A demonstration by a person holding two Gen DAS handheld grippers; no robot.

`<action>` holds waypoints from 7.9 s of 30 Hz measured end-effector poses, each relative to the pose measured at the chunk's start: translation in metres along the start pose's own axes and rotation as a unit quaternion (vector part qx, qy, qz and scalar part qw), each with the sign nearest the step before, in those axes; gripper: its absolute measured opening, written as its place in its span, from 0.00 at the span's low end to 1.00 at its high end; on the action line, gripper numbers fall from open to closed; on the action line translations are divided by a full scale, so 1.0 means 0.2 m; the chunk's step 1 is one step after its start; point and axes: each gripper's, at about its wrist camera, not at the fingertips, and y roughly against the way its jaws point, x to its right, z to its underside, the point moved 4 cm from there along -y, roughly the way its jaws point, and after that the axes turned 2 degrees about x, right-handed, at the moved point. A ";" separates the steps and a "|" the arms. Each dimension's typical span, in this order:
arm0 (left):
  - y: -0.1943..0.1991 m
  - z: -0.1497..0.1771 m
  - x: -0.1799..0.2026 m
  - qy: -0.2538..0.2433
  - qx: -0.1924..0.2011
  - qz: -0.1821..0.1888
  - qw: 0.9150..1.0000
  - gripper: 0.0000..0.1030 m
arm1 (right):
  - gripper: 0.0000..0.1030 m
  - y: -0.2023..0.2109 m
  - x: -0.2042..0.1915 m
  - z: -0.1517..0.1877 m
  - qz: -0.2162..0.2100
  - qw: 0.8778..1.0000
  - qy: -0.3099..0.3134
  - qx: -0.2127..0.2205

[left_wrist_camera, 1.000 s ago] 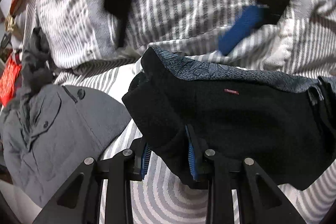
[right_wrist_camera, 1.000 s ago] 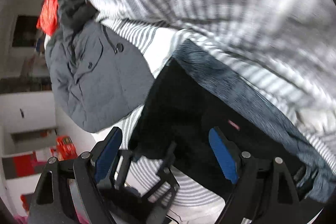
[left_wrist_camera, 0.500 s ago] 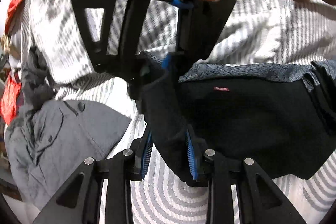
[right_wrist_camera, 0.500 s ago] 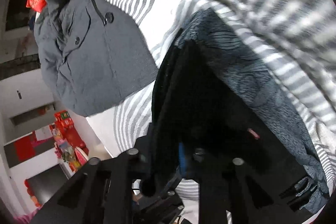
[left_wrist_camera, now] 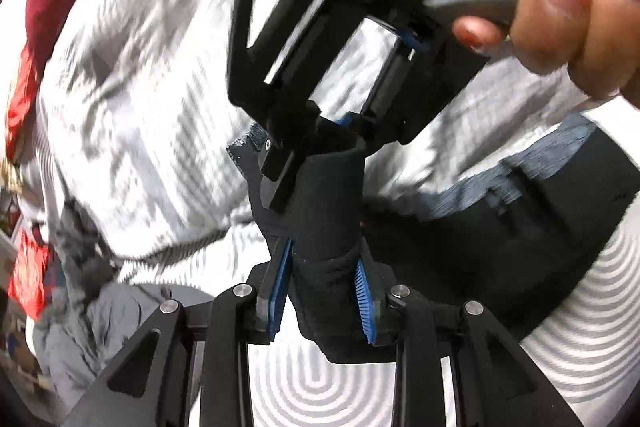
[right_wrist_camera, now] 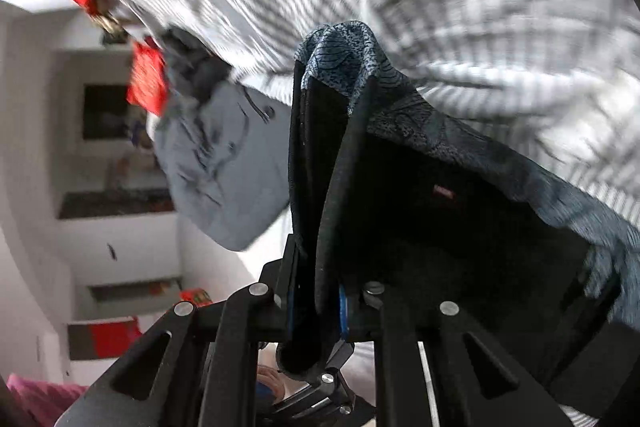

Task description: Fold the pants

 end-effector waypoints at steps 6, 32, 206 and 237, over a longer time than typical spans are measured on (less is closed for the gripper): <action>0.18 -0.22 0.26 -0.025 0.028 0.040 0.999 0.31 | 0.17 0.41 0.13 0.20 -0.040 0.996 -0.016 0.073; 0.03 -0.40 1.59 -0.168 -0.039 0.164 0.971 0.31 | 0.17 0.95 1.43 0.83 -0.068 0.959 -0.195 0.195; -0.84 -0.01 0.51 0.194 -0.263 0.330 0.886 0.60 | 0.47 0.74 1.47 0.65 0.048 0.966 -0.180 0.180; -0.04 0.51 0.59 0.205 -0.273 0.293 0.893 0.64 | 0.45 0.66 1.22 1.52 0.022 0.960 -0.214 0.180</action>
